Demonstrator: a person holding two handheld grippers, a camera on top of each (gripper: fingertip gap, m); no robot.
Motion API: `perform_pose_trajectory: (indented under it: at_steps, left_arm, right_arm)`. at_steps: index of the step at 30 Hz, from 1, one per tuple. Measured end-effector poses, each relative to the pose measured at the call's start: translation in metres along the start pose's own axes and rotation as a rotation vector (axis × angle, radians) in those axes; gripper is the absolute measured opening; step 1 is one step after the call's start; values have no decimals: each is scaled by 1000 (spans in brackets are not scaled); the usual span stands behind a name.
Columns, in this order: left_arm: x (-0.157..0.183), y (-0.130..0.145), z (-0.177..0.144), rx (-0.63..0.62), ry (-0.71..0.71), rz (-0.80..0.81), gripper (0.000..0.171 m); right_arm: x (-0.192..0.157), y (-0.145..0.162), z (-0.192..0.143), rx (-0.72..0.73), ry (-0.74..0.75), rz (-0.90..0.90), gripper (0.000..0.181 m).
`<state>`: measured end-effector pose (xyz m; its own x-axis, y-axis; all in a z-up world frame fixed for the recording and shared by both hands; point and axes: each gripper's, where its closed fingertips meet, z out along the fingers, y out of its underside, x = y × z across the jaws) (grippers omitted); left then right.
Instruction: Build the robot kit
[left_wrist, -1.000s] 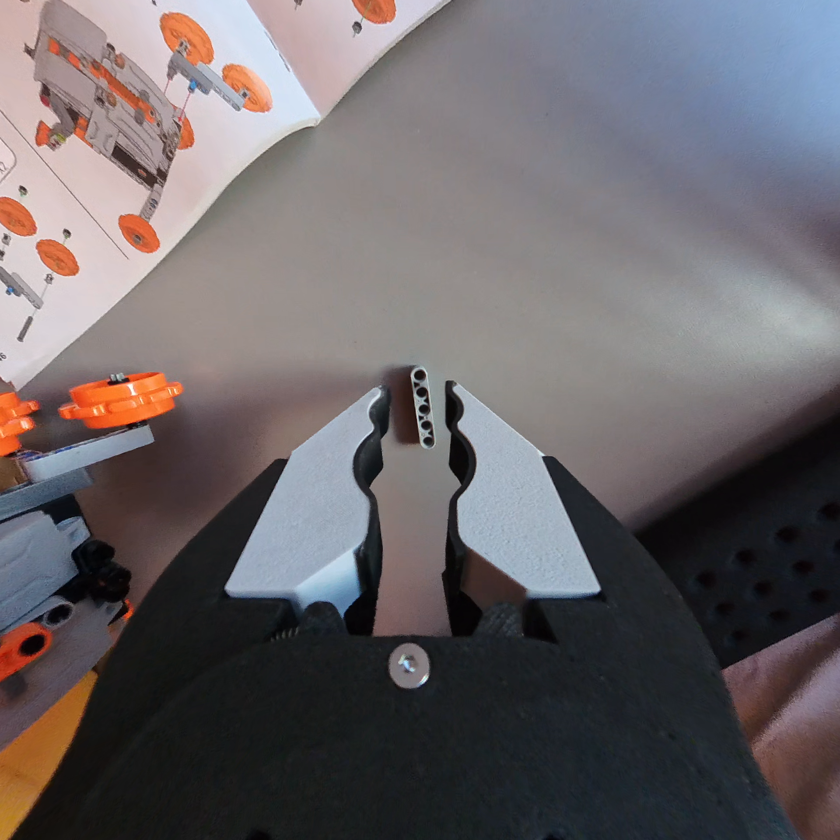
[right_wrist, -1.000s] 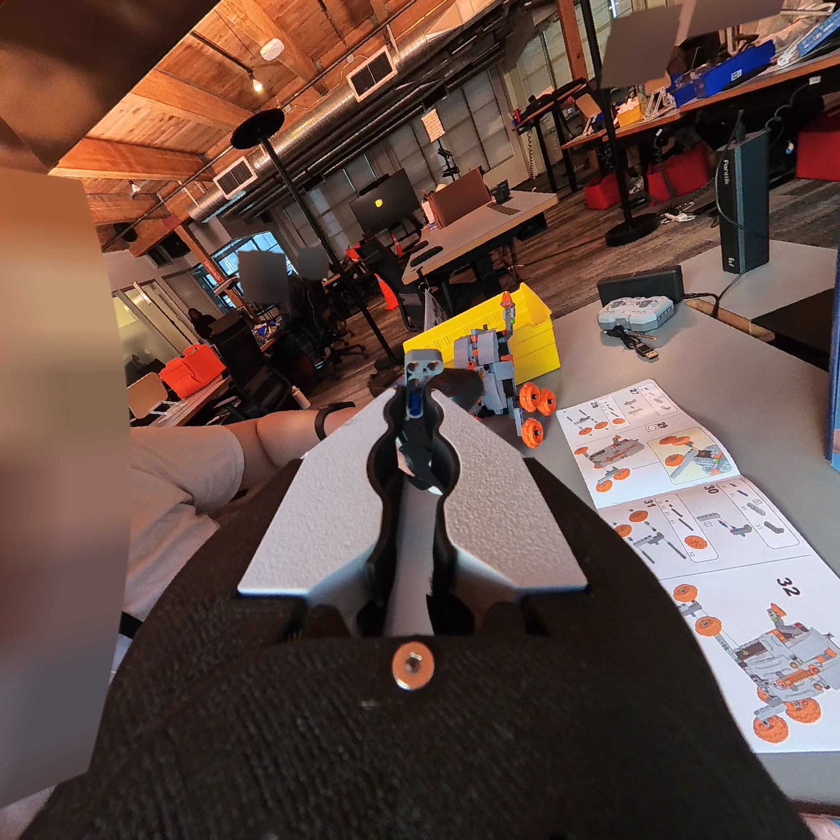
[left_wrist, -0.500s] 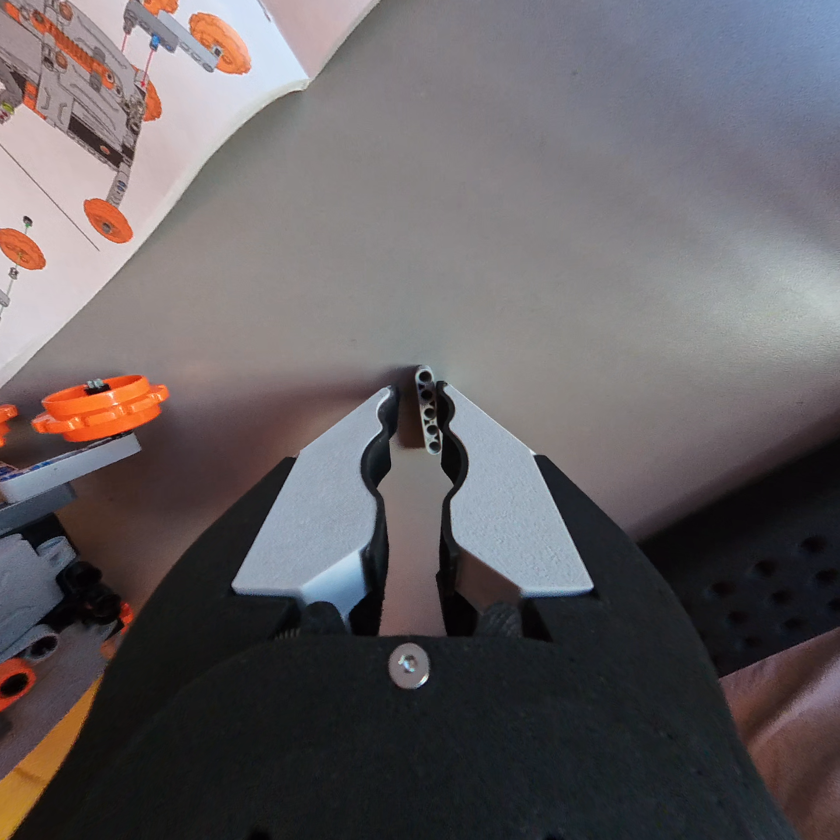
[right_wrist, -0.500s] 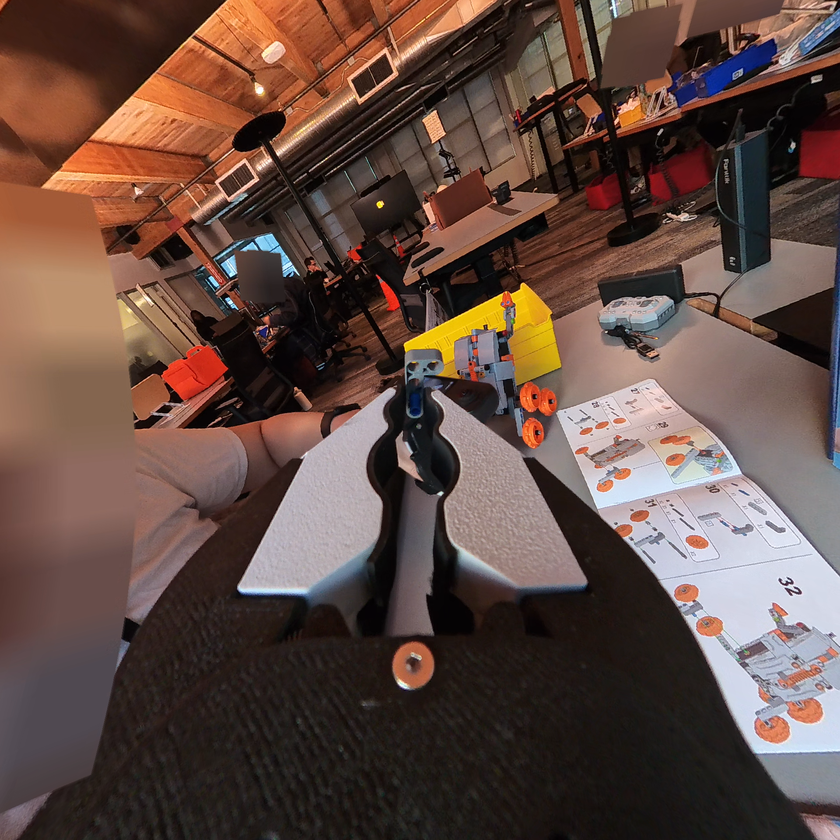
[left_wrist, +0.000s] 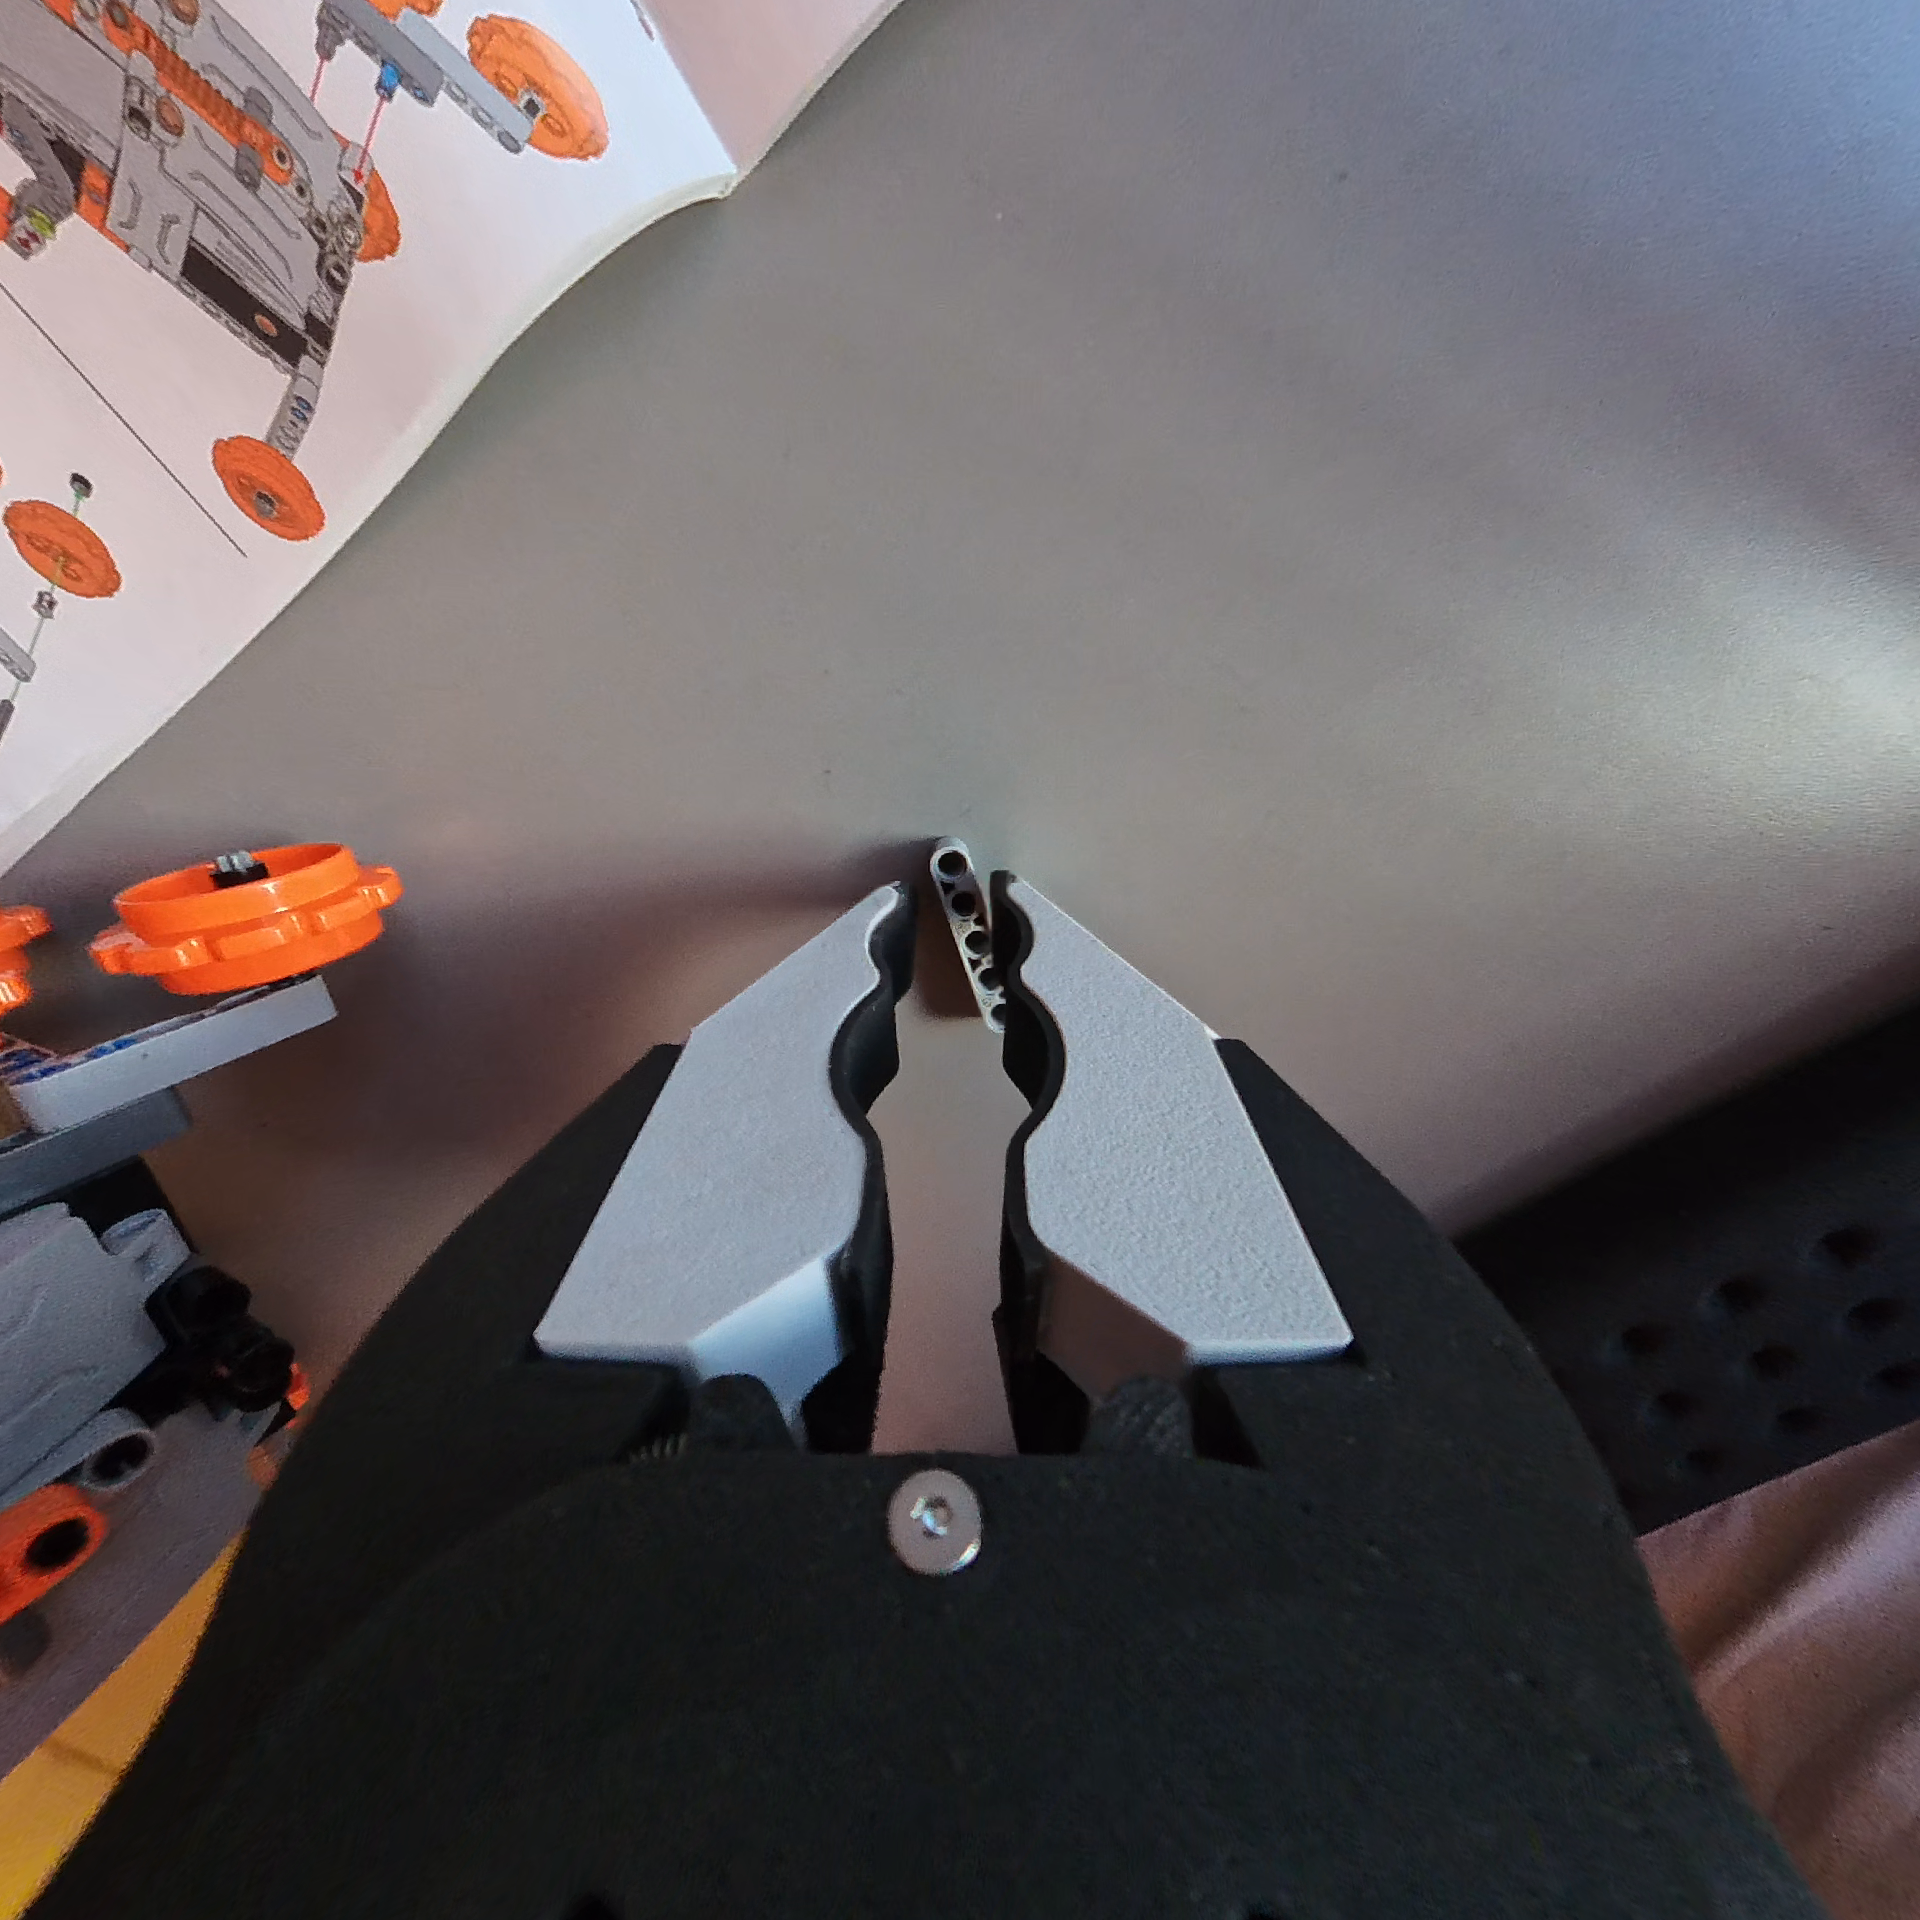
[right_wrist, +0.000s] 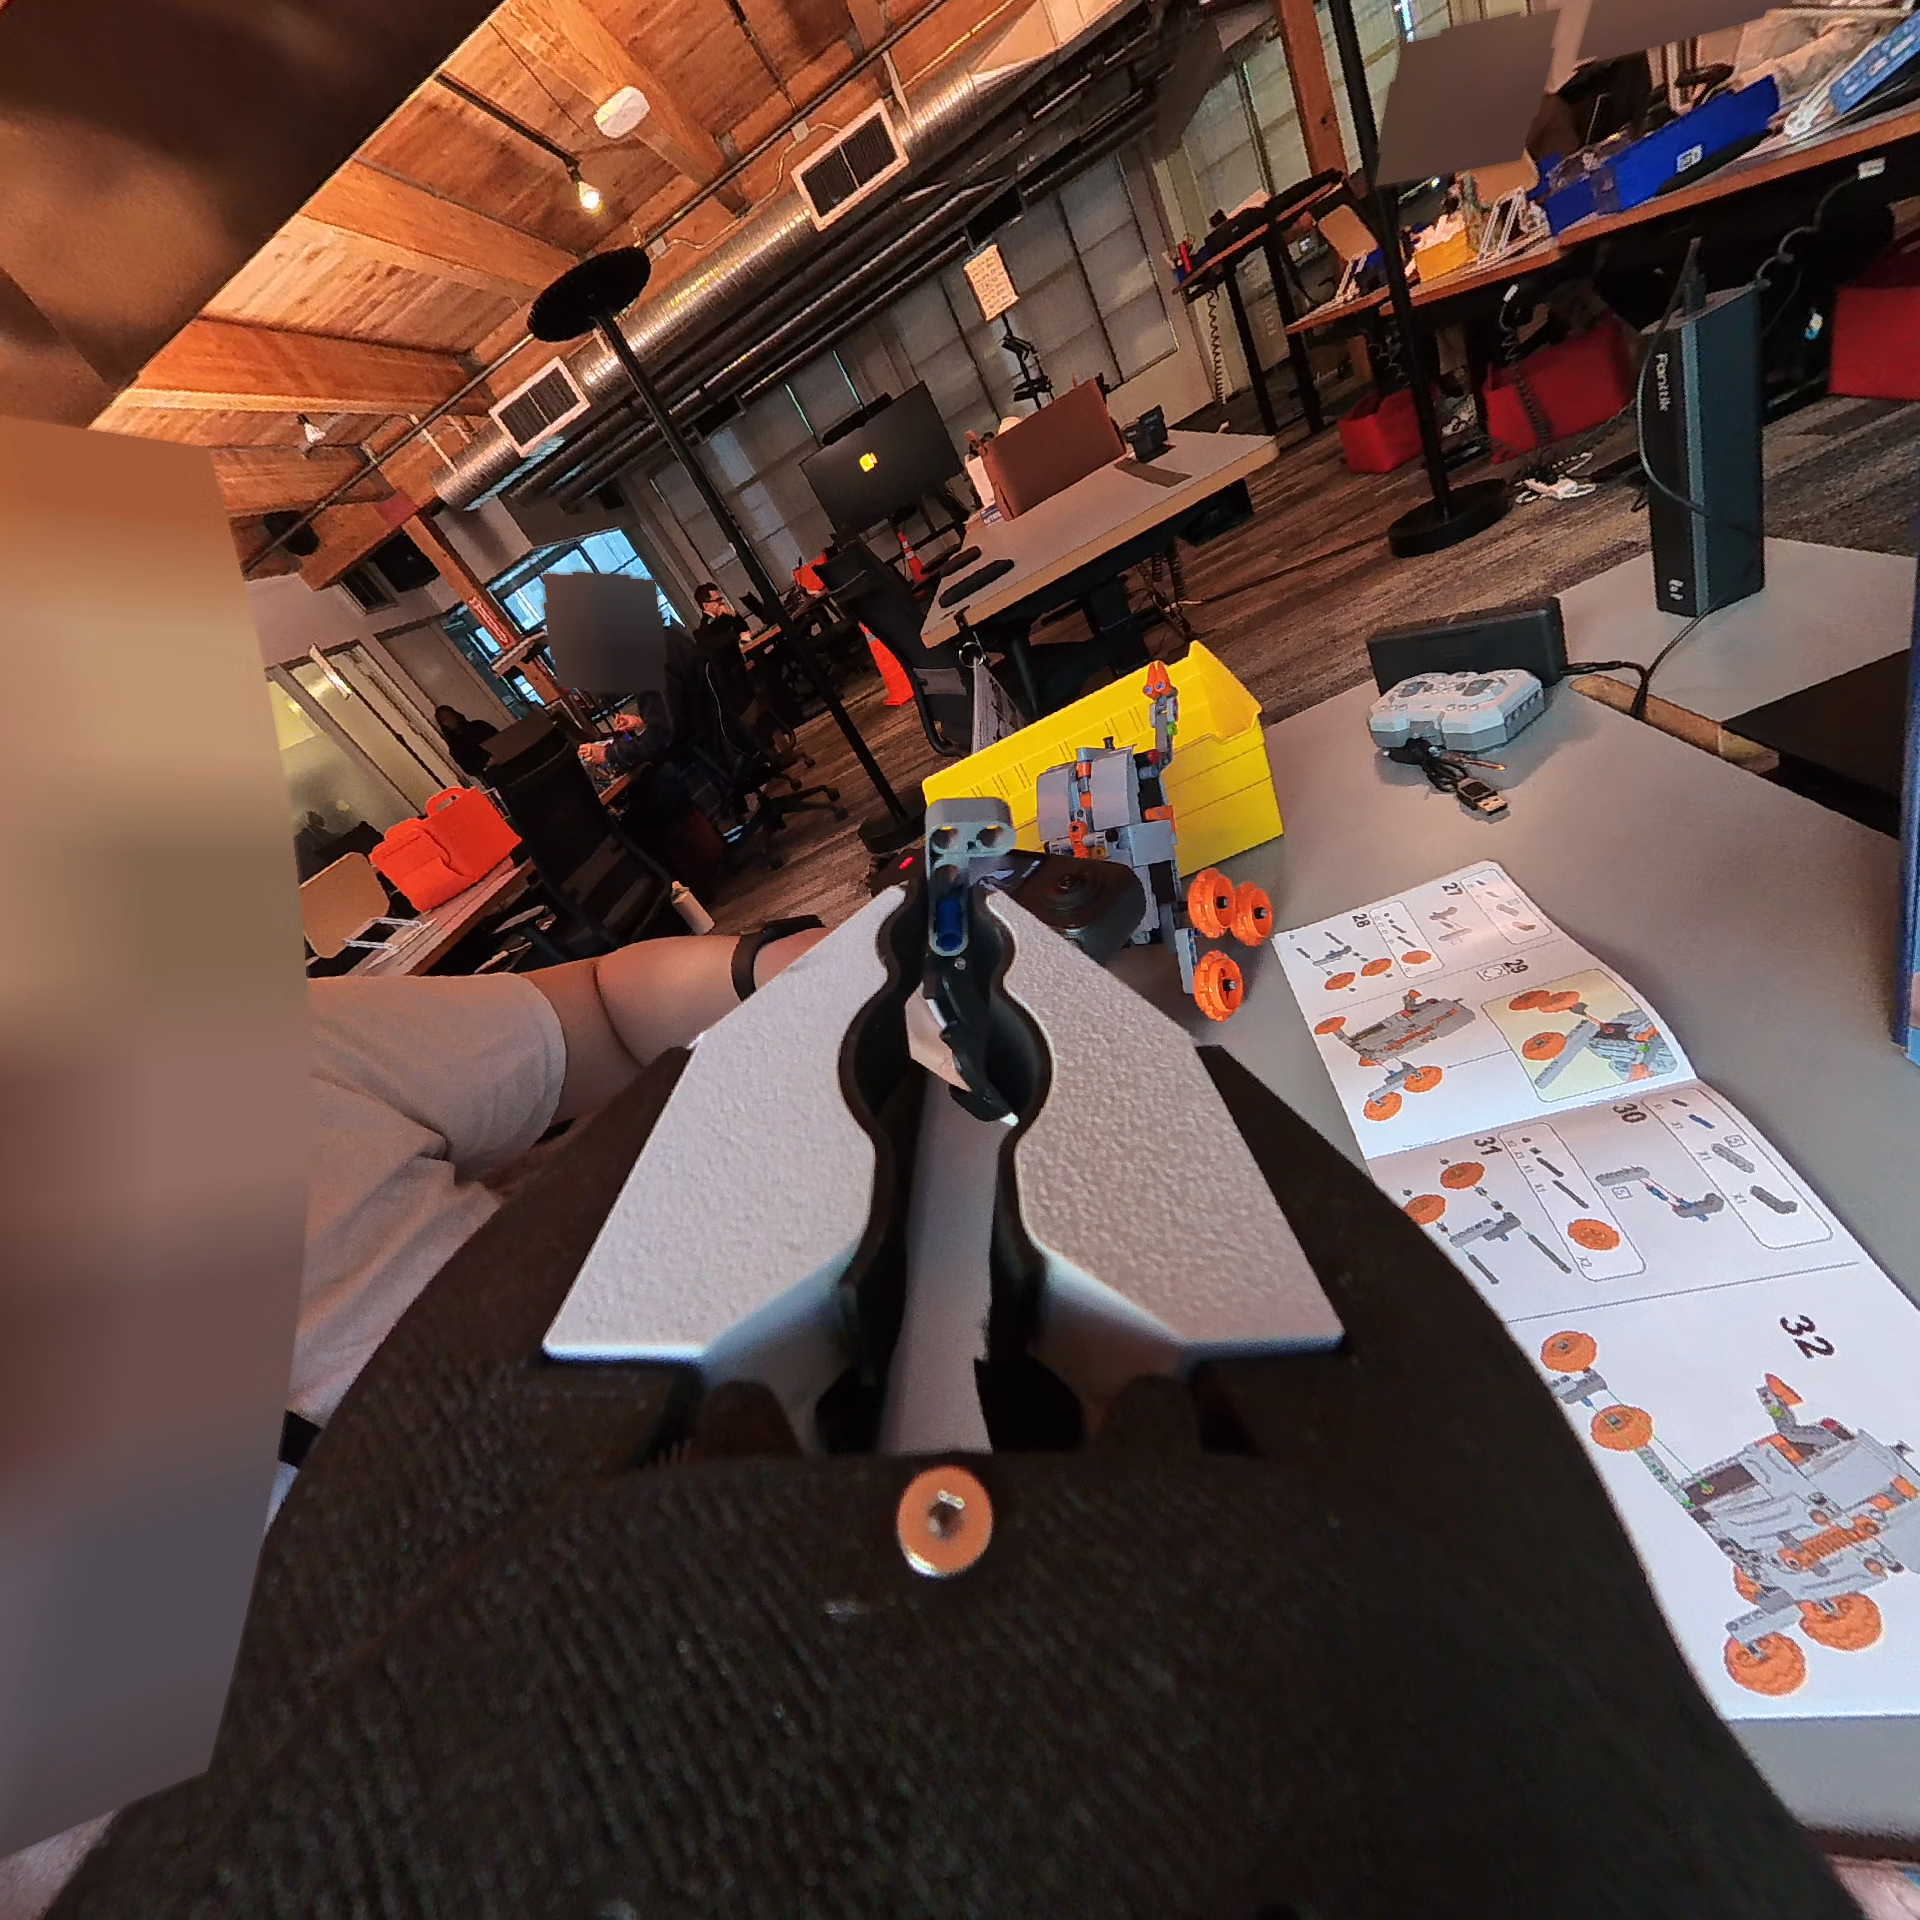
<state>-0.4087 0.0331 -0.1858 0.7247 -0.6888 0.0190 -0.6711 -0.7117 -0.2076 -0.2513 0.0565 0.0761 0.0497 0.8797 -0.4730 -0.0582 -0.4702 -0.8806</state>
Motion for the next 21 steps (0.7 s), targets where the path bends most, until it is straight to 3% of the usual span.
perform_pose_trajectory:
  at_steps: [14, 17, 21]
  left_arm:
    - [-5, -7, -8, 39, -42, 33, 5]
    - [-2, -25, -29, 171, -9, 43, 5]
    - [35, -72, -86, 526, 305, 28, 5]
  right_arm:
    - [4, 4, 3, -15, 8, 2, 6]
    - [7, 2, 3, 3, 4, -18, 6]
    - [6, -5, 2, 59, -35, -56, 6]
